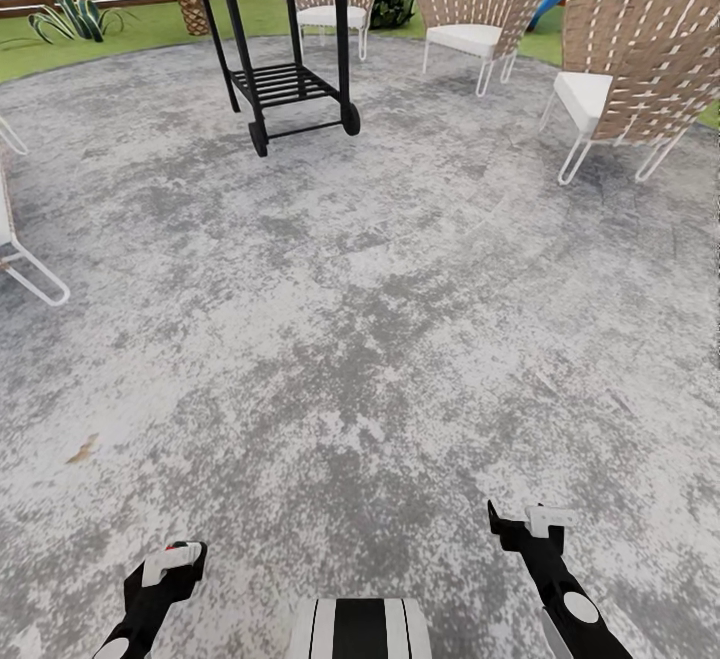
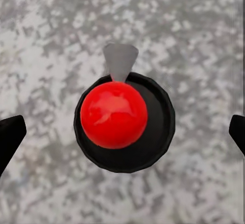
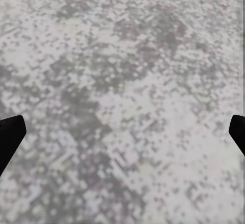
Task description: In the garden, pick up the pesticide atomizer on the floor and spray pesticide onto both trees until each tree trunk is fully covered.
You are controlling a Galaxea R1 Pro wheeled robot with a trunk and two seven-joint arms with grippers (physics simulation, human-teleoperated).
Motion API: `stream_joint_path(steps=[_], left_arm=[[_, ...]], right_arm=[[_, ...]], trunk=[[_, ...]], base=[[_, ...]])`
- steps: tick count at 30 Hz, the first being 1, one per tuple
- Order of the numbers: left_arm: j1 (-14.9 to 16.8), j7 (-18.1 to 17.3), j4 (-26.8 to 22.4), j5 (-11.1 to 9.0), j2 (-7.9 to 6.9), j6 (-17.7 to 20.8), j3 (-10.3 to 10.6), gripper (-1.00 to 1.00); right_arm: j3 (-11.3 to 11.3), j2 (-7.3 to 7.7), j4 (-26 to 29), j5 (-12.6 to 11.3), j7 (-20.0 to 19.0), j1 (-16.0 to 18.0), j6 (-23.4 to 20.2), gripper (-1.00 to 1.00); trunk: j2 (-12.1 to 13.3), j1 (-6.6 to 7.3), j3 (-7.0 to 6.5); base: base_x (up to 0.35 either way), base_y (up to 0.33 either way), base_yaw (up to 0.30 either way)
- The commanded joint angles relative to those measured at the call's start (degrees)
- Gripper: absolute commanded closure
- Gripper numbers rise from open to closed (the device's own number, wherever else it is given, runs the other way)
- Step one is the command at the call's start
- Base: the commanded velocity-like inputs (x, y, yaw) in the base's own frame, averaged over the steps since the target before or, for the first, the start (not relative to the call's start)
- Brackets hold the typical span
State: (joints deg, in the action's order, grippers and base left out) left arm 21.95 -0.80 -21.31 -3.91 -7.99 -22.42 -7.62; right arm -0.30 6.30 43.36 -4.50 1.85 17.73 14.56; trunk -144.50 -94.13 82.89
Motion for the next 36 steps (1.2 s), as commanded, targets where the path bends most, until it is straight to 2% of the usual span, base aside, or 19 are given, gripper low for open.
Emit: stream_joint_path(steps=[1, 20, 21, 36], left_arm=[[0.0, -0.1, 0.0, -0.4, -0.01, -0.2, 0.1, -1.00], [-0.1, -0.1, 0.0, -0.4, -0.01, -0.2, 0.1, -1.00], [-0.1, -0.1, 0.0, -0.4, -0.01, -0.2, 0.1, 1.00], [-0.1, -0.1, 0.0, -0.4, -0.01, -0.4, 0.1, 1.00]], right_arm=[[0.1, 0.01, 0.0, -0.5, 0.1, 0.0, 0.2, -1.00], [0.1, 0.02, 0.0, -0.5, 0.1, 0.0, 0.2, -1.00], [0.1, 0.02, 0.0, -0.5, 0.1, 0.0, 0.2, -1.00], [0.0, 0.02, 0.0, -0.4, 0.1, 0.0, 0.2, -1.00]], trunk=[[0.0, 0.01, 0.00], [0.0, 0.01, -0.46], [0.0, 0.01, -0.46], [0.0, 0.01, -0.47]], base=[[0.000, 0.000, -0.023], [0.000, 0.000, -0.024], [0.000, 0.000, -0.006], [0.000, 0.000, -0.001]])
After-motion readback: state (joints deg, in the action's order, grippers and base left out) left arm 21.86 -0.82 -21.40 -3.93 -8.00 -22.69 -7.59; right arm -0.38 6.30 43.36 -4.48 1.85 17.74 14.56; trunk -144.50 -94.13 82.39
